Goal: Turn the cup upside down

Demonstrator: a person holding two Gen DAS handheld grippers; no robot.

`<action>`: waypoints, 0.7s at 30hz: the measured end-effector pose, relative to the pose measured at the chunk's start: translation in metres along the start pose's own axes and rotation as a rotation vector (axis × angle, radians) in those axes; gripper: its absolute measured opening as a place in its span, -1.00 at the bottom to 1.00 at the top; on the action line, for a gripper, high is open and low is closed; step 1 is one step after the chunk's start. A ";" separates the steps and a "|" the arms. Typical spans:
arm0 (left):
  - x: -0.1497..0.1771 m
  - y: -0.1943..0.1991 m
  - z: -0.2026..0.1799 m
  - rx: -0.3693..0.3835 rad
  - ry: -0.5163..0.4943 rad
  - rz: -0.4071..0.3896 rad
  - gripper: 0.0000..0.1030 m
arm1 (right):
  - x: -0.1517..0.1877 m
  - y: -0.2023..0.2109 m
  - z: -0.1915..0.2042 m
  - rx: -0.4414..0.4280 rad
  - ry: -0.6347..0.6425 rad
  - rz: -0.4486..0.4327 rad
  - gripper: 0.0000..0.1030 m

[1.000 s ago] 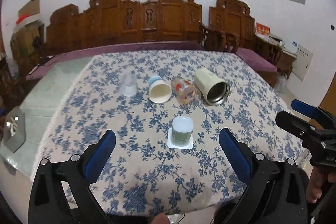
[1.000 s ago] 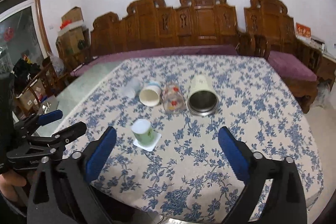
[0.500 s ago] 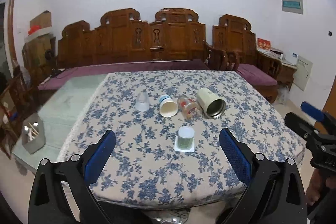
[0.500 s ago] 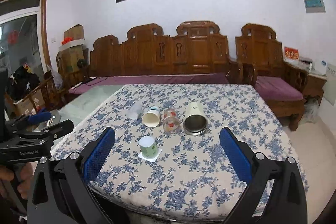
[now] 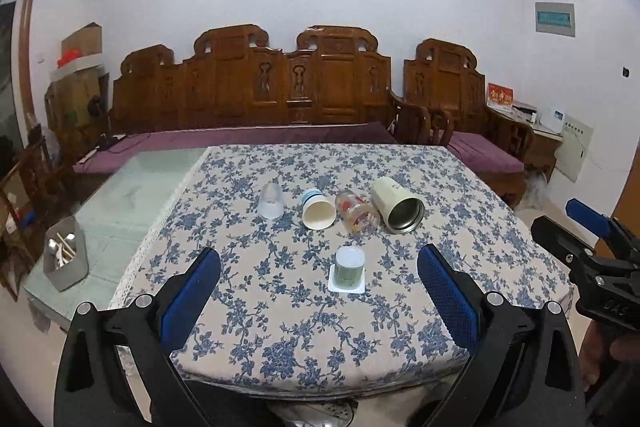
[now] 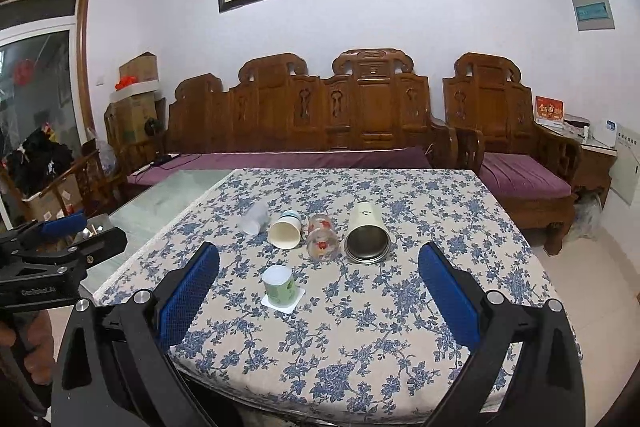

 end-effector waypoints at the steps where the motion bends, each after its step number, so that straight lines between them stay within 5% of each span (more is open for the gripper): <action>1: 0.000 0.001 0.000 0.001 0.000 -0.001 0.84 | 0.000 0.000 0.000 0.001 0.001 0.000 0.95; 21: -0.001 0.008 -0.004 0.012 0.003 -0.021 0.84 | 0.001 0.000 -0.003 0.008 -0.008 -0.003 0.95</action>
Point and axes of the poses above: each gripper's, at about its wrist camera, not at the fingertips, and y roughly against the way its jaws point, z to its left, x to its underside, the point moved 3 cm from there along -y, roughly the way its jaws point, and after that the axes turned 3 degrees about z, right-handed, at the moved point
